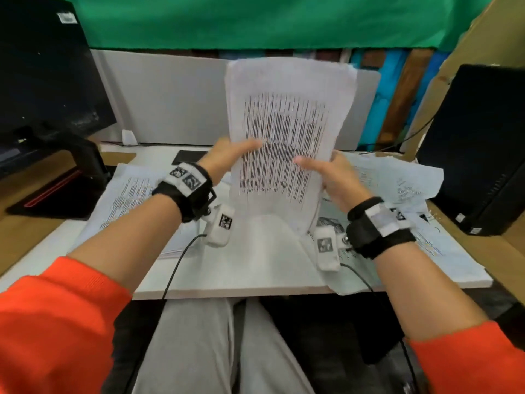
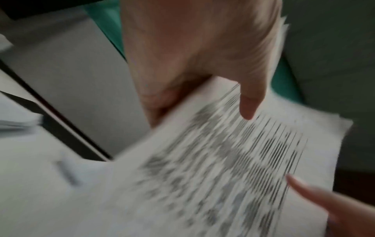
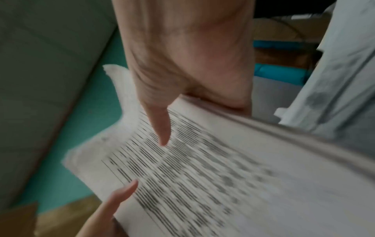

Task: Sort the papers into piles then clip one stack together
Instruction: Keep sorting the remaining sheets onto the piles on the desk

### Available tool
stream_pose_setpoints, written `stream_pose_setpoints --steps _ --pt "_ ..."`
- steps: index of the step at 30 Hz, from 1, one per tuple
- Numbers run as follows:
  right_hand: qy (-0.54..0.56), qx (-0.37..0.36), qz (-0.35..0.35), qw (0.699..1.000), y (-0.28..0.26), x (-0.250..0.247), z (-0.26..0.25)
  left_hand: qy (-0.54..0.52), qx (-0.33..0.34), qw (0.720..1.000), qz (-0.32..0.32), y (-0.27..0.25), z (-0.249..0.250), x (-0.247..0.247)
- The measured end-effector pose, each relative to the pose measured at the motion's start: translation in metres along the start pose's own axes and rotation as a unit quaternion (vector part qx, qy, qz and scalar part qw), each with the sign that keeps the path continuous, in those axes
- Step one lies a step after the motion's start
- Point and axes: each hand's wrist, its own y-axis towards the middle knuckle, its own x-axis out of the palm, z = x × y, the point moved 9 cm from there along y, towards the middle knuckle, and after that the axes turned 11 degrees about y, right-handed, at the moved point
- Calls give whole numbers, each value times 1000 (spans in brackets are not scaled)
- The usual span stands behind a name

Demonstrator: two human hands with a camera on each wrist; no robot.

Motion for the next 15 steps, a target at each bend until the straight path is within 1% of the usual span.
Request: stream_pose_setpoints --steps 1,2,4,5,7,9,10,11,12,13,14,15 --pt "-7 15 2 1000 -2 -6 15 11 -38 999 -28 3 -27 7" --pt "-7 17 9 1000 -3 -13 24 15 -55 997 -45 4 -44 13" --pt "11 17 20 1000 2 -21 34 40 -79 995 -54 6 -53 23" --pt "25 16 24 999 4 -18 34 46 -70 996 -38 8 -46 24" --pt "57 -15 47 997 14 -12 26 36 -19 999 15 9 -13 28" --pt "93 -59 83 990 29 -10 8 -30 40 995 91 12 23 20" --pt "109 -72 94 987 36 -14 1 -66 57 989 117 16 33 14" --pt "120 -78 93 985 45 -18 -2 -87 60 984 140 21 33 7" --pt "119 -62 84 987 52 -23 4 -94 39 986 131 26 24 4" --pt "101 -28 57 993 56 -24 15 -89 4 992 90 30 9 7" --pt "69 28 26 997 58 -25 38 -63 -51 996 24 37 -20 17" --pt "43 96 -6 994 56 -24 66 -27 -107 992 -57 37 -47 32"
